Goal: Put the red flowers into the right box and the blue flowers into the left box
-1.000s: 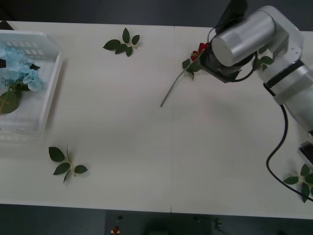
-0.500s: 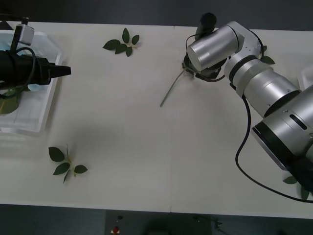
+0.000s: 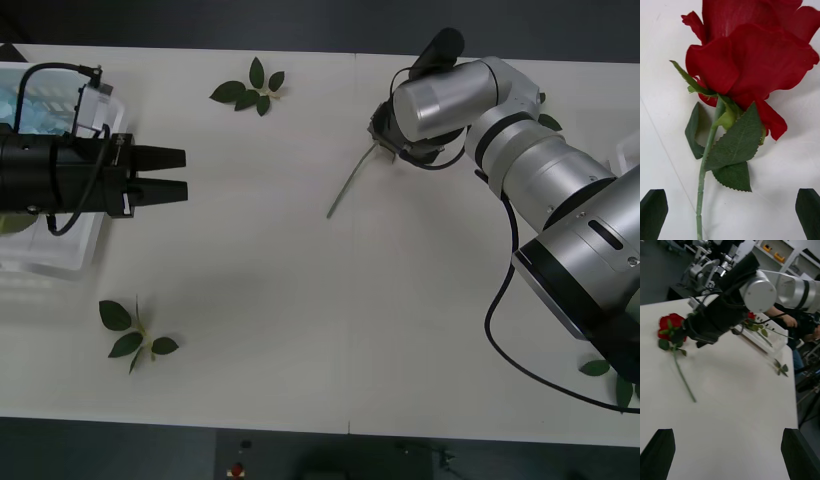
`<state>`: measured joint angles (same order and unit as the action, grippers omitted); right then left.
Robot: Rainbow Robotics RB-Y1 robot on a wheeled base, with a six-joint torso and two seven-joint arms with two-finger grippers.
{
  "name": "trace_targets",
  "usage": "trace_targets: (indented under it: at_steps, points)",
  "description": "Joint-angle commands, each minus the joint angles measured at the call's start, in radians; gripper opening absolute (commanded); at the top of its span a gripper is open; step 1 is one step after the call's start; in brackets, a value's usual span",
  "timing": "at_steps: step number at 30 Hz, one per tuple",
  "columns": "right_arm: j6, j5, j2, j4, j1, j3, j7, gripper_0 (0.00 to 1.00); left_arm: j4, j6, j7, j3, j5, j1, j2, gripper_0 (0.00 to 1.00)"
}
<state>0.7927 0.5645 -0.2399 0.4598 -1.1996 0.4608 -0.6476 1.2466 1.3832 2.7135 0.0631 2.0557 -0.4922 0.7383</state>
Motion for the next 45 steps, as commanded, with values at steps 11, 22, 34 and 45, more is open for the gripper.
trace_targets:
  at_steps: [11,22,34,45]
  points:
    - [-0.092,0.005,0.025,0.088,0.061,0.052,-0.033,1.0,0.588,-0.477,-0.008,0.25,0.291,0.205,0.305,0.82]
    - [-0.052,0.021,0.05,0.123,0.084,0.084,0.19,1.0,0.86,-0.713,-0.008,0.267,0.287,0.211,0.475,0.82]
    - [0.109,0.002,0.05,0.206,0.084,0.182,0.289,0.99,0.878,-0.753,-0.008,0.267,0.141,0.204,0.46,0.82]
    - [0.207,0.046,0.05,0.283,0.084,0.26,0.309,0.99,0.876,-0.753,-0.008,0.265,0.175,0.211,0.498,0.82]
